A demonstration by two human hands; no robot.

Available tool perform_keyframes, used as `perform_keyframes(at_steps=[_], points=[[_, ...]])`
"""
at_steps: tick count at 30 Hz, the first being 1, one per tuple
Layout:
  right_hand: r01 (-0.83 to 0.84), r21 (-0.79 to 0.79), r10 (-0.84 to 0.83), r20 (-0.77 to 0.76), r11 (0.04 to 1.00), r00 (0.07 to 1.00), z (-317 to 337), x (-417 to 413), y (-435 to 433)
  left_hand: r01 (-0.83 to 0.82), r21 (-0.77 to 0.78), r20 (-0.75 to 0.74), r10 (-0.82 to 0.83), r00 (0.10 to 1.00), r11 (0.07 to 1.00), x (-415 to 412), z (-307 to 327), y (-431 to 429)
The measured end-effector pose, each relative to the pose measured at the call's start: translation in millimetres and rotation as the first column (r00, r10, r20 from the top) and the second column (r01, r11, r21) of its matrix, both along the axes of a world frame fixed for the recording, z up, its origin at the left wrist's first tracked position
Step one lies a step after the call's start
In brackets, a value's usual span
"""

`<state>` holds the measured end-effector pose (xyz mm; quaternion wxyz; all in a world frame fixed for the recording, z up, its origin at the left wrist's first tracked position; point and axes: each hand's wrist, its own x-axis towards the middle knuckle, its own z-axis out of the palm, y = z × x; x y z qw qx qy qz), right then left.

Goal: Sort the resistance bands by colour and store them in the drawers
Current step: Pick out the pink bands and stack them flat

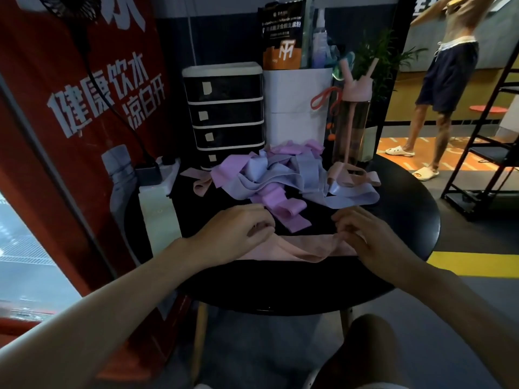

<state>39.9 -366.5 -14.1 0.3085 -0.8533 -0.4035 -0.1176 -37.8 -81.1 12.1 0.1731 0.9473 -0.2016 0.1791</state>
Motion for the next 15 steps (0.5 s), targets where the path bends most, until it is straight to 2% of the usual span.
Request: perform_keyframes(at_steps=[2,5,11,15], points=[[-0.004,-0.006,0.004,0.008,1.000,1.000,-6,-4,-4,-0.045,0.002,-0.038,0.045,0.998,0.999,-2,-4,6],[-0.018,-0.066,0.019,0.011,0.998,1.000,-11,-10,-8,-0.001,0.041,-0.112,0.006,0.994,0.999,-5,-5,11],[-0.020,-0.145,0.014,-0.042,0.989,0.999,-11,-21,-7,0.007,0.239,-0.016,-0.004,1.000,0.971,-13,-5,17],[0.005,-0.183,-0.015,-0.056,0.983,0.998,-16,-18,-5,0.001,0.227,-0.057,0.012,0.998,0.974,-23,3,17]])
